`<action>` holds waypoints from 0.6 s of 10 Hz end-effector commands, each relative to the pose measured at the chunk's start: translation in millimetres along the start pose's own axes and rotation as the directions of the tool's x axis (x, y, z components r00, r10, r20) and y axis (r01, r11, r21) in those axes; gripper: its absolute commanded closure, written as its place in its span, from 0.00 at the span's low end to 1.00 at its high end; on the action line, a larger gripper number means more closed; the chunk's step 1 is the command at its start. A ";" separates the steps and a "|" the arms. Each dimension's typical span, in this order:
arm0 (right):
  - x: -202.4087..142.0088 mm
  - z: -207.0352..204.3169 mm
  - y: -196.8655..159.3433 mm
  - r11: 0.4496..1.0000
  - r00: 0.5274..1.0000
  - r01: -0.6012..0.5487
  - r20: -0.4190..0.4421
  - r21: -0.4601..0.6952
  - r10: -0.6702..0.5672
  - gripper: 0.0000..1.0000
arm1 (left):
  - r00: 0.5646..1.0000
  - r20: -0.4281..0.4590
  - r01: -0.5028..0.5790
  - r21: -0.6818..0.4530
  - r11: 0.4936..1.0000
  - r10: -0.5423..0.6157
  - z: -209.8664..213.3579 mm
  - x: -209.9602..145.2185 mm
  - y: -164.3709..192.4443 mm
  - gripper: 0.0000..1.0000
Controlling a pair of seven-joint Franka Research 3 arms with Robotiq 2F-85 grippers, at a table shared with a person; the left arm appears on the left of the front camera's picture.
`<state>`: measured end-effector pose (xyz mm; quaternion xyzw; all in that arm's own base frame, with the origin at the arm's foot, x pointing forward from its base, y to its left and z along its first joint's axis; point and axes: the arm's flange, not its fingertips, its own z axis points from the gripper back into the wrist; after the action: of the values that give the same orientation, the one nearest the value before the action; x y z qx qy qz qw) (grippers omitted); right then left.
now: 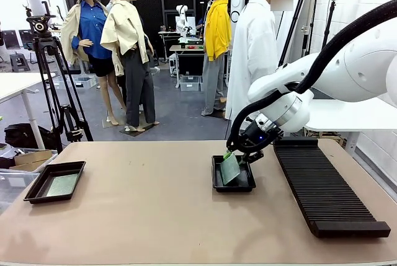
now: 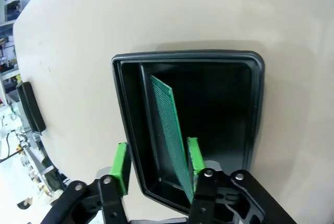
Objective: Inspect and transfer BCBs to ESD trays.
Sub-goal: Pick up the Blank PCB from the PCB Rack and place it in the right ESD tray.
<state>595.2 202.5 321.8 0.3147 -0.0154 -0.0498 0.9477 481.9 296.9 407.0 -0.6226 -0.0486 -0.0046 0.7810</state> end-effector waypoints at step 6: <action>-24.6 19.6 26.3 0.964 0.999 0.027 0.040 -0.266 -0.017 0.00 | 1.000 0.001 0.004 0.001 1.000 -0.004 0.2 -0.2 -2.4 0.00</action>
<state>574.6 213.7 355.2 0.1960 -0.0268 -0.0585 0.9785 481.8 296.9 407.0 -0.6225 -0.0486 -0.0046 0.7811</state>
